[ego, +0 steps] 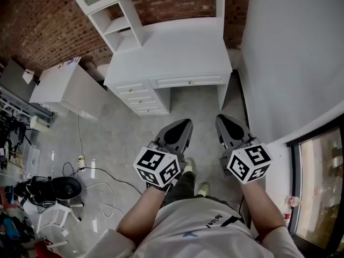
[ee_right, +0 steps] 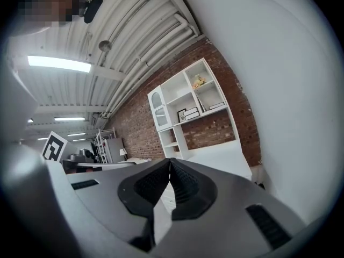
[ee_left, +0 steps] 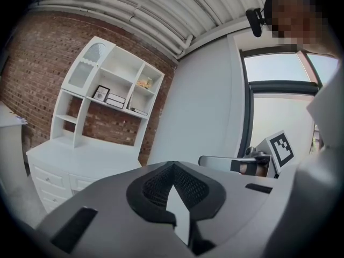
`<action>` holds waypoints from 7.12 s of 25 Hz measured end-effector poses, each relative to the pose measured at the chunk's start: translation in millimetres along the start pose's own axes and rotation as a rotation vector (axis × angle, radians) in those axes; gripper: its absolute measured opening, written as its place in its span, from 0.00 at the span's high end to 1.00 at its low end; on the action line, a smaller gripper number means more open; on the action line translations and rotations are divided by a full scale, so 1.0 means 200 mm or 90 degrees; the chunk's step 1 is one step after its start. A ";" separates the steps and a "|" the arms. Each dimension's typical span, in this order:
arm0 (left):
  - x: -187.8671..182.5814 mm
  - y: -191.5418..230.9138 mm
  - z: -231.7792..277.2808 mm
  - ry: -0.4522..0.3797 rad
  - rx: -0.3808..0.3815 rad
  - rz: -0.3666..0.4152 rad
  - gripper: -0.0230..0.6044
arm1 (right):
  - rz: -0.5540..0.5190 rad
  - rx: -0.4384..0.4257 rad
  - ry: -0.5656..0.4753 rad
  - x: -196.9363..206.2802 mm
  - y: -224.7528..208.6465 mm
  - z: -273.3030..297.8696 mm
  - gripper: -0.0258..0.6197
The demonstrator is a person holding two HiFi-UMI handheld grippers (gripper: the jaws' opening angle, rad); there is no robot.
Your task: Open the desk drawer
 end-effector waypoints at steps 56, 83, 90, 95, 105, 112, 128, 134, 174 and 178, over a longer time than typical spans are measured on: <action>1.64 2.05 2.03 0.281 -0.199 -0.234 0.78 | 0.051 0.018 0.099 0.41 -1.48 2.29 0.93; 1.86 1.96 1.96 0.327 -0.216 -0.234 0.83 | 0.089 0.068 0.090 0.51 -1.52 2.12 0.93; 1.92 1.80 1.77 0.347 -0.197 -0.226 0.83 | 0.090 0.085 0.080 0.54 -1.44 1.96 0.93; 1.96 1.70 1.64 0.368 -0.187 -0.225 0.83 | 0.085 0.092 0.072 0.54 -1.36 1.85 0.93; 2.04 1.48 1.38 0.401 -0.152 -0.228 0.83 | 0.082 0.112 0.061 0.55 -1.23 1.65 0.93; 2.07 1.38 1.25 0.418 -0.133 -0.222 0.83 | 0.080 0.117 0.058 0.58 -1.15 1.57 0.93; 2.08 1.31 1.14 0.450 -0.110 -0.204 0.83 | 0.087 0.120 0.052 0.58 -1.10 1.49 0.93; 1.94 1.22 1.05 0.455 -0.047 -0.180 0.93 | 0.083 0.109 0.049 0.54 -1.07 1.52 0.93; -0.10 1.19 1.12 0.064 0.060 -0.053 0.94 | -0.051 0.041 0.003 -0.21 -0.56 1.60 0.93; -0.17 1.21 1.12 0.048 0.052 -0.043 0.94 | -0.055 0.035 0.003 -0.24 -0.54 1.61 0.93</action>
Point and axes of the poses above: the fingertips, and each gripper's own axes: z forward along the fingers, y to its left, x out of its underside, the point moved 2 cm from there along -z, backward along the fingers, and after that the axes turned 4 degrees about z, right-handed, at the moved point
